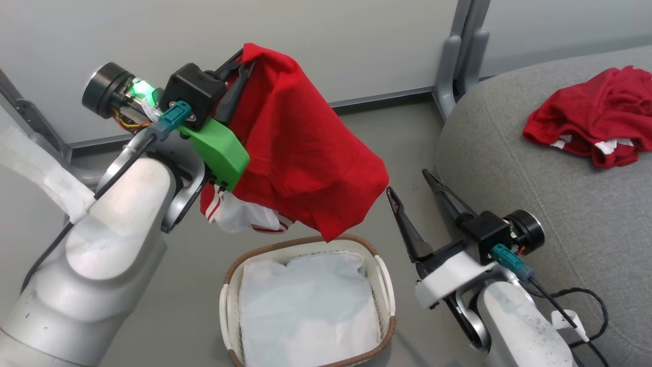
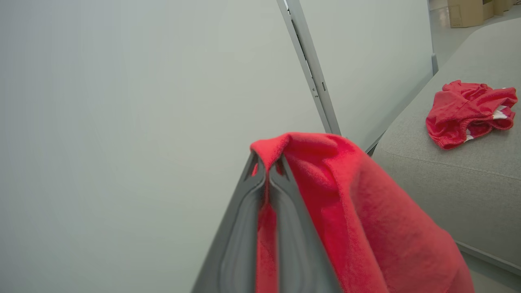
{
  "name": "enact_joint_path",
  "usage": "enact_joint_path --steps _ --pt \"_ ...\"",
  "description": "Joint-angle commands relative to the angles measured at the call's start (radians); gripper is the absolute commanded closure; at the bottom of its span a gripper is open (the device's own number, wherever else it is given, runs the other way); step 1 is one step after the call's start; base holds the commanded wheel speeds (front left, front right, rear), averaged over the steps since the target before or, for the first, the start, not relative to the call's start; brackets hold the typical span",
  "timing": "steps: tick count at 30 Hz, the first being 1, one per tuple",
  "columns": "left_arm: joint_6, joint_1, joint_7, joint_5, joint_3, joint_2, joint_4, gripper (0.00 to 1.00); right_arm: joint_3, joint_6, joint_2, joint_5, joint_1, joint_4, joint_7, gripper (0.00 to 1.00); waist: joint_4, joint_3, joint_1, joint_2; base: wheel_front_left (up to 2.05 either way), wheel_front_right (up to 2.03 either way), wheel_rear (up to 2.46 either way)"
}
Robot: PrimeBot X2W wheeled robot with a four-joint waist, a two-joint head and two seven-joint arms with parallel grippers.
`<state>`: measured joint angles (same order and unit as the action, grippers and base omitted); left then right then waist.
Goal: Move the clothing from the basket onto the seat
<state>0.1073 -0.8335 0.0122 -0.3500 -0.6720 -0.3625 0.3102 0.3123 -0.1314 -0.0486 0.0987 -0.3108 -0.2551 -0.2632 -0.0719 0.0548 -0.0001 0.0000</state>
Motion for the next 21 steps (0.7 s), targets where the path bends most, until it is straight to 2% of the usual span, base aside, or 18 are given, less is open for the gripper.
enact_joint_path --steps 1,6,21 --pt "-0.005 -0.019 0.002 -0.003 0.006 0.004 -0.005 1.0 0.017 0.001 -0.004 0.005 -0.017 -0.007 -0.002 0.0 0.002 -0.007 0.0001 0.0 0.0 0.0 0.0" --pt "-0.008 -0.029 0.005 -0.007 -0.006 0.02 -0.014 1.0 0.08 0.001 -0.004 -0.014 -0.077 -0.052 -0.002 0.0 0.008 -0.016 0.0001 0.0 0.0 0.0 0.0" --pt "0.001 -0.046 -0.001 -0.013 -0.057 0.062 -0.041 1.0 0.143 0.001 -0.004 -0.069 -0.261 -0.258 -0.002 0.0 0.042 -0.027 0.0001 0.0 0.0 0.0 0.0"
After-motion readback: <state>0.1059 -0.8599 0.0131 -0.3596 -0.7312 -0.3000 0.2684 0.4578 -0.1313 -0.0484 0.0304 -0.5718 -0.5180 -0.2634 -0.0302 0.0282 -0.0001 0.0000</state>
